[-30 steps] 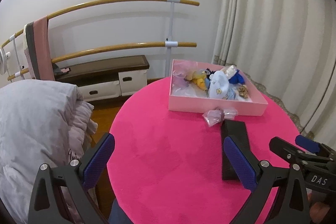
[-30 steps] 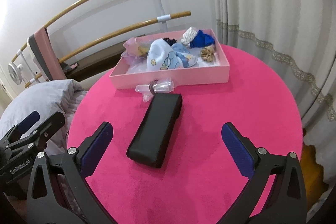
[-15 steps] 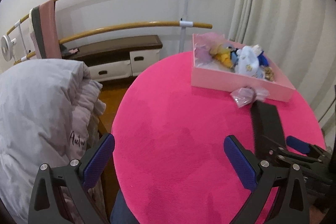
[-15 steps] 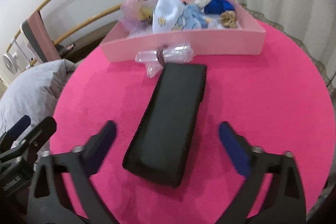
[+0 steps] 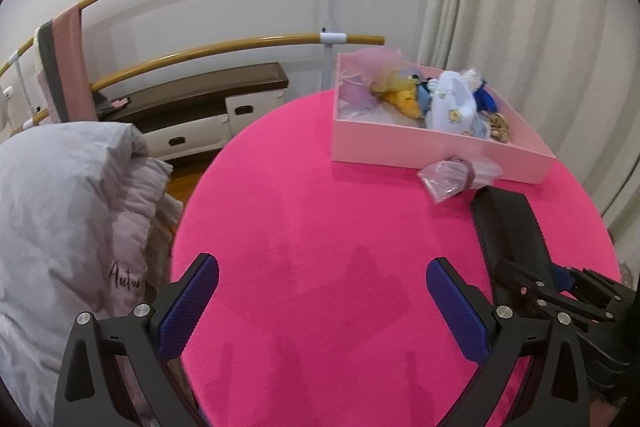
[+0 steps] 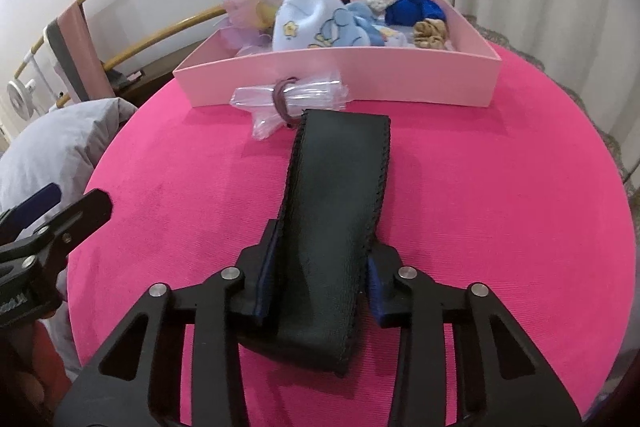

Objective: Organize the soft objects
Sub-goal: 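Grasp the black padded strap with the right tool while the left tool grasps the ribbon-tied pouch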

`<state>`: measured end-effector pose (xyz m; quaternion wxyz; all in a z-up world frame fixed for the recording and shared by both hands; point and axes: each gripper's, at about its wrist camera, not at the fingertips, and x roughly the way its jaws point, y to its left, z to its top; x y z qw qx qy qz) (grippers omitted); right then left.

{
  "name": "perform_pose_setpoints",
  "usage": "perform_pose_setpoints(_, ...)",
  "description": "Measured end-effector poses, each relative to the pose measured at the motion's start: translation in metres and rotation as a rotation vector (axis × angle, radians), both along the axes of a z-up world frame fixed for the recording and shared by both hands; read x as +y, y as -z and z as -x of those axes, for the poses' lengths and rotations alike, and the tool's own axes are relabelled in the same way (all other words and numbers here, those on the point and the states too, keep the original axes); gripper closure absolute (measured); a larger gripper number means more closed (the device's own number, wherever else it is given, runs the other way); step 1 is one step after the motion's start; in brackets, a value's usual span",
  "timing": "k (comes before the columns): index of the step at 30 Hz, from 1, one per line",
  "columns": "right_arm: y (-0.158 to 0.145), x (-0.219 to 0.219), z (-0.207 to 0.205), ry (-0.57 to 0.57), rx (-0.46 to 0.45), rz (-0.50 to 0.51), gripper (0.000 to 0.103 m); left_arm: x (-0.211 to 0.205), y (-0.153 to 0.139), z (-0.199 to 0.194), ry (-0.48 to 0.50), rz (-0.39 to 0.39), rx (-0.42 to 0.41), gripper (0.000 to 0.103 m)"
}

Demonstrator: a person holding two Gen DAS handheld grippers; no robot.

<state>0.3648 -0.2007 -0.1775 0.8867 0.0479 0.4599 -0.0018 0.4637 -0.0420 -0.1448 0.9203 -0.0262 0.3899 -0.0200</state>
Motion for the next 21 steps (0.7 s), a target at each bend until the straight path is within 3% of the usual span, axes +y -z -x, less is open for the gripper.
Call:
perform_pose_setpoints(11, -0.006, -0.046, 0.001, 0.077, -0.012, -0.001, 0.073, -0.043, 0.009, -0.039, 0.088, -0.001, 0.008, 0.000)
perform_pose_setpoints(21, -0.004, -0.058, -0.005, 0.087, -0.025, -0.007, 0.073, -0.076, 0.030, -0.082, 0.151, 0.022, 0.038, 0.000)
